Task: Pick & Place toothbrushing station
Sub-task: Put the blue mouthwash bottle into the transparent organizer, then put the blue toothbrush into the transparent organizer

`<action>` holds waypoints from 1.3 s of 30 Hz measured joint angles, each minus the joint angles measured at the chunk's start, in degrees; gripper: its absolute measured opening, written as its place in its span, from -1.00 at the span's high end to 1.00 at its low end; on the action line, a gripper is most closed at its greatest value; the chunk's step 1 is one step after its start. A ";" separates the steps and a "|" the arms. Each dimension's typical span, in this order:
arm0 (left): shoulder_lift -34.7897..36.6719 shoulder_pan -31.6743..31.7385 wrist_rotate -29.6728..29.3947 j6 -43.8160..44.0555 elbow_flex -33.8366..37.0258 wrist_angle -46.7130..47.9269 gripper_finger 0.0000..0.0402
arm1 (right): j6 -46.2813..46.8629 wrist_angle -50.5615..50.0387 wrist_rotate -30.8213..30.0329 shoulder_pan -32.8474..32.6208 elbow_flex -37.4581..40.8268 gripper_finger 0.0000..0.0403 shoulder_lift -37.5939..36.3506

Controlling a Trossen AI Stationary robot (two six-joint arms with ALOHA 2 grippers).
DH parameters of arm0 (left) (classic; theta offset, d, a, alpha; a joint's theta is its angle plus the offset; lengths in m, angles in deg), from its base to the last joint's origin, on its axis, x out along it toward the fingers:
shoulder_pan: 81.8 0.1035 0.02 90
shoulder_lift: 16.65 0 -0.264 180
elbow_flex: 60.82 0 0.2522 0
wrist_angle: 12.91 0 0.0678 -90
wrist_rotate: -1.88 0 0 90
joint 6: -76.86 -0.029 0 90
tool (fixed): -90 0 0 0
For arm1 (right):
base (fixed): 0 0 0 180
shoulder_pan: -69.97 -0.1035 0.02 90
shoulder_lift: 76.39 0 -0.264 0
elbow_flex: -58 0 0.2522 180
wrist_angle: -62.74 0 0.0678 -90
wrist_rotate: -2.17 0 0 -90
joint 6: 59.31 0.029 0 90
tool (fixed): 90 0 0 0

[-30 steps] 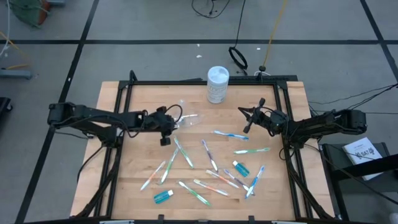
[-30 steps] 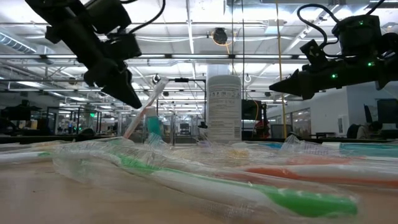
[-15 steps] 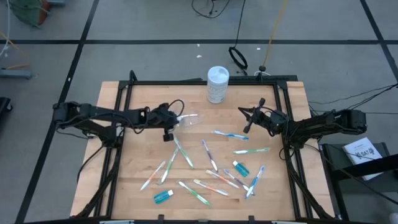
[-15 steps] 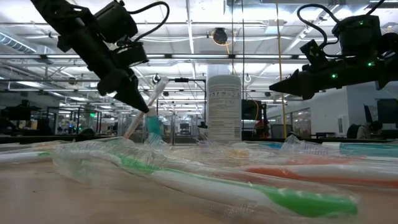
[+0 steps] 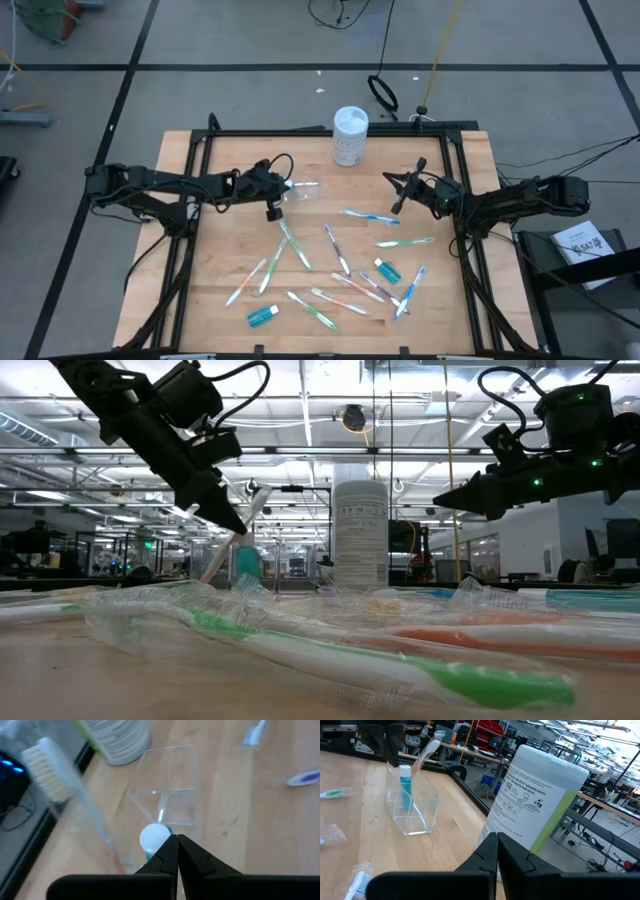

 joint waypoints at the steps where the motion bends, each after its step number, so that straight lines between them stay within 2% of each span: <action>1: 0.00 0.00 -0.39 0.03 0.01 0.00 0.93 | 0.00 0.00 0.00 -0.01 0.00 0.99 0.00; 7: 0.00 0.00 -3.12 -0.07 0.02 -0.39 0.96 | 0.00 0.00 0.00 0.01 0.00 0.99 0.00; 22: 0.00 -0.26 -3.08 0.09 0.02 -3.23 0.90 | 2.13 0.66 0.57 -0.01 0.04 0.99 0.02; 26: 0.00 -0.26 -3.08 0.09 0.02 -3.21 0.89 | 2.61 2.56 7.12 -0.03 0.04 0.94 0.02; 30: 0.00 -0.22 -3.06 0.07 0.02 -3.21 0.89 | 3.35 4.81 14.50 -0.03 -0.20 0.83 0.01; 33: 0.00 -0.22 -3.04 0.08 0.02 -3.21 0.89 | 4.53 4.36 17.82 -0.05 -1.47 0.73 0.13; 39: 0.00 -0.22 -2.97 0.07 0.02 -3.26 0.89 | 6.08 -8.32 22.44 -0.40 -8.38 0.57 4.05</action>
